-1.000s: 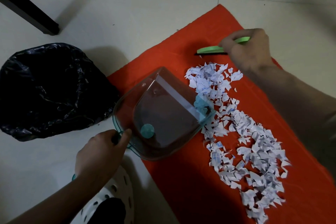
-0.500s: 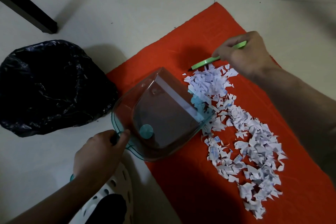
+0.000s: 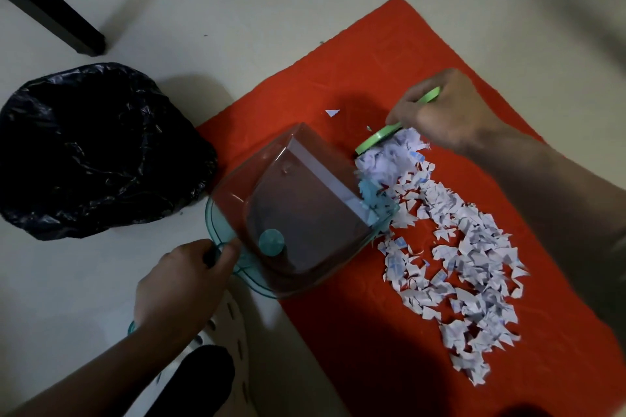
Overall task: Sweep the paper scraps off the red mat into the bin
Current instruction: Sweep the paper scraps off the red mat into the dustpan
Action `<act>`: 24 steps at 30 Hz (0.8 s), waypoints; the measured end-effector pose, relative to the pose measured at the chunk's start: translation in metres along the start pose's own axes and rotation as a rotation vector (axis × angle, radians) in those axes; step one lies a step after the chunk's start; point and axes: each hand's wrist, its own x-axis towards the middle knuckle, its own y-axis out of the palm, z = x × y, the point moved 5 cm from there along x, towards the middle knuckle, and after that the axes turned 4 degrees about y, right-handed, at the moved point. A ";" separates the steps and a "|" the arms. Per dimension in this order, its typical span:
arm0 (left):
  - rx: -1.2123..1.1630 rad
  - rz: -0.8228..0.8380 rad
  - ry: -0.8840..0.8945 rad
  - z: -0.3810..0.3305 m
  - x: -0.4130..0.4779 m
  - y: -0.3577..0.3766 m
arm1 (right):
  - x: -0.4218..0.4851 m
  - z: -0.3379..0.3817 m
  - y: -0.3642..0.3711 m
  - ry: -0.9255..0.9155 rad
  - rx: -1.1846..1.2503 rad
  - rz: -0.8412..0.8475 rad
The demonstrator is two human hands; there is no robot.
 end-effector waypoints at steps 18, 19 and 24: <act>-0.007 -0.028 0.017 0.009 -0.010 0.001 | -0.019 -0.012 -0.006 0.017 0.073 -0.121; -0.006 -0.027 0.017 0.009 -0.010 0.002 | -0.018 -0.012 -0.007 0.007 0.100 -0.158; 0.012 -0.024 0.014 0.013 -0.012 0.002 | -0.013 0.001 0.009 -0.075 0.167 -0.167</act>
